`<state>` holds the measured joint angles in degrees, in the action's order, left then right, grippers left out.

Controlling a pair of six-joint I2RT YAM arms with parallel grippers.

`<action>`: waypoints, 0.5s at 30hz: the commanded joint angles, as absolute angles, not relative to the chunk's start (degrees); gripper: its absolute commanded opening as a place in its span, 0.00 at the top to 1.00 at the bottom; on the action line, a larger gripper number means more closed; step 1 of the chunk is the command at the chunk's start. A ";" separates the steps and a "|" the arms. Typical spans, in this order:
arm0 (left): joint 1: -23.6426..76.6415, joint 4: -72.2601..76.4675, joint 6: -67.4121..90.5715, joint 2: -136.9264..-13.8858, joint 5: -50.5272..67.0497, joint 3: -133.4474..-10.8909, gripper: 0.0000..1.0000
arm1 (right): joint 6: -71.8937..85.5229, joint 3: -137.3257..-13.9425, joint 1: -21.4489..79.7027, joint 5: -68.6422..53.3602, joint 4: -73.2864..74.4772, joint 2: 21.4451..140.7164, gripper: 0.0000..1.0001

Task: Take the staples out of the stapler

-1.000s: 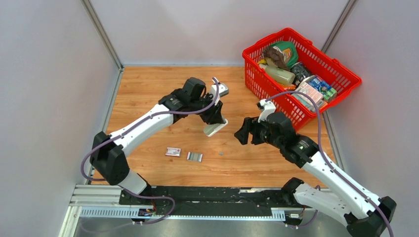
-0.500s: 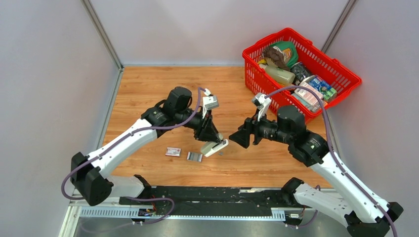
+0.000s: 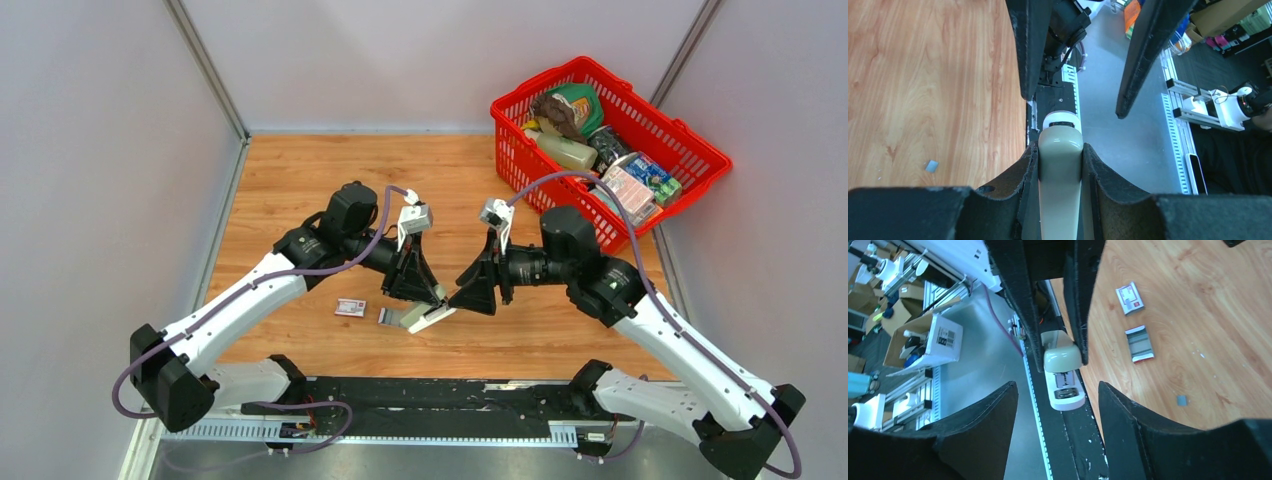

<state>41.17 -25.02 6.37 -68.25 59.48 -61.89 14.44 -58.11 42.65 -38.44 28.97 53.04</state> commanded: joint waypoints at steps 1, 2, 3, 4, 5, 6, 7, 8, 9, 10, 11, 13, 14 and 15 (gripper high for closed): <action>41.31 -22.33 6.59 -66.27 62.05 -61.96 1.00 | 13.27 -60.12 44.12 -41.05 26.02 53.79 0.38; 41.31 -22.24 6.68 -66.18 62.14 -61.96 1.00 | 13.27 -60.03 44.38 -40.78 25.93 54.05 0.38; 41.31 -22.06 6.77 -66.01 62.14 -61.96 1.00 | 13.27 -59.94 44.47 -40.43 25.67 54.23 0.38; 41.31 -21.97 6.77 -66.09 62.23 -61.96 1.00 | 13.36 -59.77 44.73 -40.17 25.58 54.49 0.39; 41.31 -21.89 6.77 -65.92 62.57 -61.88 1.00 | 13.36 -59.77 44.82 -40.08 25.32 54.75 0.39; 41.31 -21.88 6.77 -65.92 62.58 -61.88 1.00 | 13.19 -59.59 45.00 -40.17 25.14 55.10 0.40; 41.31 -21.88 6.85 -65.92 62.58 -61.87 1.00 | 13.18 -59.59 45.17 -39.99 25.14 55.37 0.41; 41.31 -21.88 6.86 -65.83 62.67 -61.87 1.00 | 13.01 -59.59 45.26 -39.99 25.14 55.72 0.42; 41.31 -21.88 6.86 -65.66 62.75 -61.87 1.00 | 12.92 -59.59 45.61 -39.99 25.05 55.98 0.42; 41.31 -21.88 6.86 -65.57 62.84 -61.96 1.00 | 12.92 -59.59 45.79 -39.90 24.87 56.07 0.42; 41.31 -21.71 6.94 -65.48 62.84 -61.88 1.00 | 13.01 -59.68 45.79 -39.82 24.70 56.25 0.42; 41.31 -21.71 6.86 -65.30 62.84 -61.87 1.00 | 13.01 -59.59 46.05 -39.90 24.61 56.51 0.44; 41.31 -21.71 6.94 -65.22 62.84 -61.79 1.00 | 13.01 -59.59 46.23 -39.90 24.52 56.69 0.46; 41.31 -21.62 6.94 -65.21 62.84 -61.79 1.00 | 13.01 -59.59 46.23 -39.90 24.61 56.78 0.46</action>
